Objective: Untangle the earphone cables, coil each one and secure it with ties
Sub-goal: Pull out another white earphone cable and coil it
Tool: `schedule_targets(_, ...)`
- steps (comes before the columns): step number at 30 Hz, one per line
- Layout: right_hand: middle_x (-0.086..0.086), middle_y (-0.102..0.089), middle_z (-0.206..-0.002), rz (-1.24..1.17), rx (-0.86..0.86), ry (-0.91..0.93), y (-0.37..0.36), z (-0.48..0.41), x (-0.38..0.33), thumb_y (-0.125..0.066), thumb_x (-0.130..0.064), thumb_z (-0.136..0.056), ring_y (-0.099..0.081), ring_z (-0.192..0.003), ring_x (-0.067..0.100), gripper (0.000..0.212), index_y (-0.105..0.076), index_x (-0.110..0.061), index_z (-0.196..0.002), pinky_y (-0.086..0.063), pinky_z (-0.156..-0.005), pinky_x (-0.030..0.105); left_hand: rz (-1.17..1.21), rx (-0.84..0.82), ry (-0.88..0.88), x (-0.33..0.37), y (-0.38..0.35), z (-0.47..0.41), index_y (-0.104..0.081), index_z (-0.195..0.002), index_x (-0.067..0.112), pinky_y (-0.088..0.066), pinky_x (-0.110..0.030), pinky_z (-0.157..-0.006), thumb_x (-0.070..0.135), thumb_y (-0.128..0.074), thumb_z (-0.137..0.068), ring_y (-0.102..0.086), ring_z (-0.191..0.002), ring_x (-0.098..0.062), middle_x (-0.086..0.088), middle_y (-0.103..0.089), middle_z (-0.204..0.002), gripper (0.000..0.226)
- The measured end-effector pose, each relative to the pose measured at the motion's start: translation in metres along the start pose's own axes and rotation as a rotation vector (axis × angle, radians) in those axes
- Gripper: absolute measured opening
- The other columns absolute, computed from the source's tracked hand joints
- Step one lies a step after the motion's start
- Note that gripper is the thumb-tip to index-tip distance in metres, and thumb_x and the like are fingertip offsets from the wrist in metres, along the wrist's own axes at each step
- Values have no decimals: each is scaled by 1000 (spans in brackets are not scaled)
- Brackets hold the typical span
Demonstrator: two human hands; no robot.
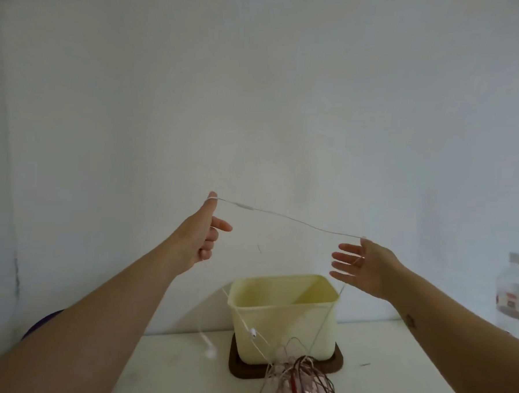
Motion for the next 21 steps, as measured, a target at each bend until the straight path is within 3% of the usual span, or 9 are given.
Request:
schedule_targets(2,15,-59,-116,465,43,285,-6,3,-19,-31,-26,-103,-51,-114,29,38,-62,-3,-100,-38,-98,40,1,17,-26,2,4,-1,-60,-88,7,-19,-22,-44,67,-27,-91,-19,-37,-7,6,-23,-49,68)
schedule_targets(4,5,-61,-125,1245,-5,591,-26,9,-29,-30,-20,-102,-43,-130,24,35,-64,-11,-110,-24,-108,34,36,22,-30,3,9,-2,-59,-87,8,-19,-22,-43,66,-26,-92,-19,-36,-7,7,-23,-48,68)
schedule_targets(6,-5,-65,-120,2048,-115,692,-37,10,-12,-25,-34,-102,-31,-139,18,42,-65,-24,-111,-2,-117,45,65,26,-31,4,12,-3,-59,-87,8,-19,-21,-42,65,-26,-92,-18,-35,-7,7,-24,-48,67)
schedule_targets(8,-4,-70,-101,2451,-196,703,-36,13,0,-21,-57,-97,-39,-132,16,60,-69,-20,-91,15,-113,54,61,30,-42,5,12,-4,-59,-87,8,-19,-21,-42,64,-26,-93,-19,-36,-7,6,-25,-49,66)
schedule_targets(11,-3,-69,-90,2614,-209,717,-35,17,-2,-25,-71,-88,-53,-113,18,68,-66,-17,-83,17,-111,55,-185,67,-125,10,9,-1,-62,-84,10,-26,-25,-48,62,-24,-94,-30,-43,-11,4,-35,-55,66)
schedule_targets(16,-6,-56,-84,2541,1,649,-38,19,-30,-42,-55,-92,-59,-104,15,37,-55,-21,-84,-2,-114,53,-1278,56,-411,3,-22,18,-61,-91,12,-40,-31,-72,56,-15,-96,-58,-84,-20,-3,-62,-91,64)
schedule_targets(18,-5,-58,-85,2389,160,667,-38,18,-51,-45,-42,-94,-62,-98,16,29,-60,-19,-86,-23,-108,44,-1622,-36,-406,-18,-36,18,-61,-90,11,-42,-31,-72,55,-11,-97,-60,-88,-22,-4,-62,-92,67)
schedule_targets(20,1,-64,-80,1998,239,581,-31,17,-70,-47,-33,-94,-65,-78,17,28,-60,-13,-78,-43,-80,27,-1836,-92,-352,-35,-41,15,-60,-86,11,-43,-31,-71,54,-11,-98,-61,-85,-24,-5,-61,-88,66)
schedule_targets(21,3,-65,-74,1714,204,474,-25,13,-73,-48,-28,-95,-64,-63,15,29,-59,-10,-76,-44,-64,22,-1889,-108,-319,-42,-42,14,-60,-86,12,-42,-31,-70,52,-12,-99,-59,-82,-24,-3,-58,-83,64)
Point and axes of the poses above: each hand's wrist, its own z-axis away from the middle knuckle, its own y-axis out of the back of the hand, x = y × z, the point moved 8 cm from there along -z, towards the middle knuckle
